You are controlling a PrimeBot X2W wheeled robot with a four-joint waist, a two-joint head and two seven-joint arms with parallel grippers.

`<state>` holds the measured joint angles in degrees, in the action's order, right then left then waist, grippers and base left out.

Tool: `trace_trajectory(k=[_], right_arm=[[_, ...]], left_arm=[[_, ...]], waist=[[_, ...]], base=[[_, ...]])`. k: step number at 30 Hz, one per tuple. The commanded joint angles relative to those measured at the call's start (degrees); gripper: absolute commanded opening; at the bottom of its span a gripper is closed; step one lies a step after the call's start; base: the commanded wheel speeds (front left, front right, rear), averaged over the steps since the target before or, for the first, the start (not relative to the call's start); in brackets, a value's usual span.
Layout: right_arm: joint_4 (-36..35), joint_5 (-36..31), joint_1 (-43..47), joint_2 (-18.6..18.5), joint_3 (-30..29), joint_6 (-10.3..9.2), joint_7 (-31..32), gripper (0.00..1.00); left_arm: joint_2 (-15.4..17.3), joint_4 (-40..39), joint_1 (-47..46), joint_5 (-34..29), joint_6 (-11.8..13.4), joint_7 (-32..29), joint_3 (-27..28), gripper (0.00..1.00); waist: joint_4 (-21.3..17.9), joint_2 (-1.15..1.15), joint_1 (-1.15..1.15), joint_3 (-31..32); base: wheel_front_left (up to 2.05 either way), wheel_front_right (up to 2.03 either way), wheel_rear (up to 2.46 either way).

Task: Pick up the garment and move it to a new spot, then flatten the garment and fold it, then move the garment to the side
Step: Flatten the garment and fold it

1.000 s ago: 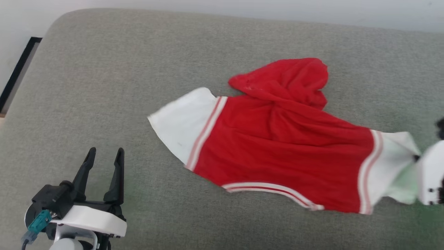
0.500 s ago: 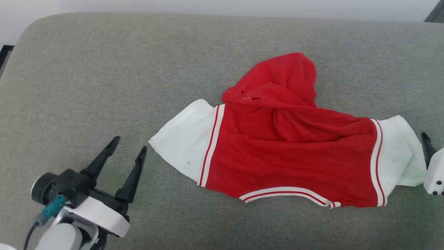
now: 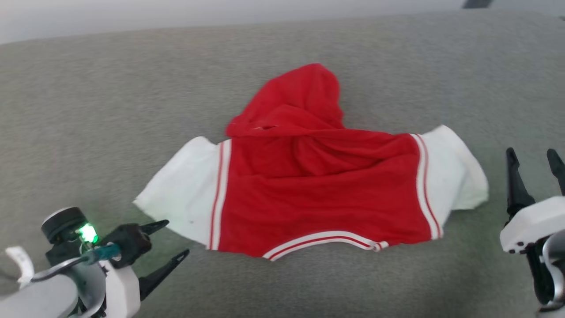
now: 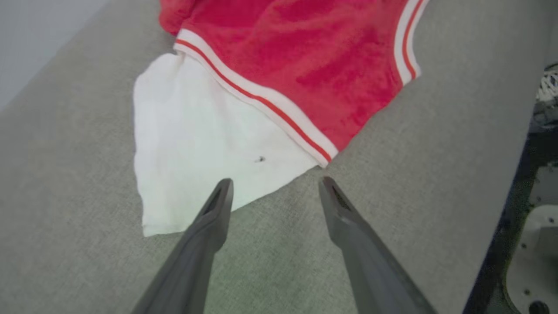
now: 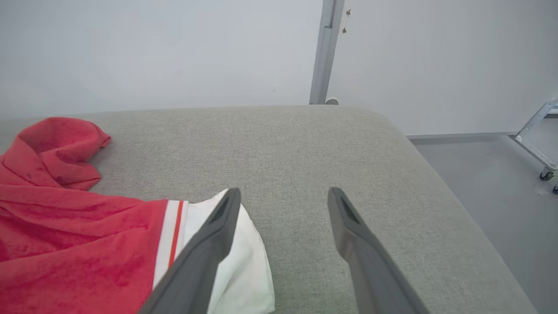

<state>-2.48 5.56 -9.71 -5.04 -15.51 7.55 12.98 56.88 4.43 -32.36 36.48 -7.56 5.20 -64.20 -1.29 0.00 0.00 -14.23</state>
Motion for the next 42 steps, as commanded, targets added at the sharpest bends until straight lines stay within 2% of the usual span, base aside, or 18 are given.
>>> trace_trajectory(k=[1, 3, 5, 11, 16, 18, 19, 27, 28, 36, 42], right_arm=[[-0.6, 0.4, 0.8, 0.6, 0.0, -0.12, -1.0, 1.0], [-1.1, 0.7, 1.8, 1.3, 0.4, -0.12, -2.1, 1.0], [-1.5, 1.1, 2.5, 1.7, 1.0, -0.12, -2.8, 1.0], [-2.5, 1.5, 3.7, 2.2, 2.1, -0.12, -4.7, 1.0], [-2.9, 2.6, 4.3, 2.2, 3.8, -0.11, -4.5, 1.0], [-2.9, 2.3, 4.5, 2.2, 4.4, -0.12, -3.3, 1.0], [-3.0, 2.0, 4.5, 2.2, 5.1, -0.12, -2.6, 1.0], [-4.7, 0.5, 3.8, 0.9, 11.5, -0.12, 8.7, 1.0], [-4.7, 0.5, 3.8, 0.9, 11.5, -0.12, 8.7, 1.0], [-6.9, 2.4, 0.0, -4.1, 17.3, -0.12, 26.2, 1.0], [-4.8, 2.4, -4.2, -4.8, 17.4, -0.12, 36.4, 1.0]], left_arm=[[0.6, 0.2, -3.1, 1.5, 0.1, -0.9, -2.8, 1.0], [1.0, 0.9, -6.9, 3.0, 0.1, -1.8, -6.9, 1.0], [1.5, 2.4, -9.1, 3.9, 0.1, -2.6, -8.5, 1.0], [2.4, 5.0, -6.3, 3.5, 0.1, -6.4, -9.2, 1.0], [2.7, 6.4, -4.4, 4.7, 0.2, -8.2, -9.7, 1.0], [2.5, 6.4, -3.8, 4.3, 0.2, -9.0, -9.8, 0.36], [2.4, 6.2, -3.5, 4.2, 0.2, -9.2, -9.9, 0.0], [1.1, 5.5, -4.4, 4.6, 0.1, -8.7, -10.3, 0.0], [1.1, 5.5, -4.4, 4.6, 0.1, -8.7, -10.3, 0.0], [-1.1, 4.2, -5.9, 3.2, 0.1, -7.9, -10.2, 0.0], [-2.6, 4.2, -7.7, 1.9, 0.1, -6.7, -10.2, 0.0]], waist=[[-2.2, 0.0, 0.0, -0.7], [-3.8, 0.0, 0.0, -1.2], [-5.5, 0.0, 0.0, -1.8], [-9.5, 0.0, 0.0, -3.7], [-11.0, 0.0, 0.0, -5.2], [-11.2, 0.0, 0.0, -5.6], [-11.3, 0.0, 0.0, -5.8], [-9.9, 0.0, 0.0, -7.0], [-9.9, 0.0, 0.0, -7.0], [-7.8, 0.0, 0.0, -8.0], [-6.1, 0.0, 0.0, -10.0]], base=[[0.0, 0.0, 0.0], [0.0, 0.0, 0.0], [0.0, 0.0, 0.0], [0.0, 0.0, 0.0], [0.0, 0.0, 0.0], [0.0, 0.0, 0.0], [0.0, 0.0, 0.0], [0.0, 0.0, 0.0], [0.0, 0.0, 0.0], [0.0, 0.0, 0.0], [0.0, 0.0, 0.0]])
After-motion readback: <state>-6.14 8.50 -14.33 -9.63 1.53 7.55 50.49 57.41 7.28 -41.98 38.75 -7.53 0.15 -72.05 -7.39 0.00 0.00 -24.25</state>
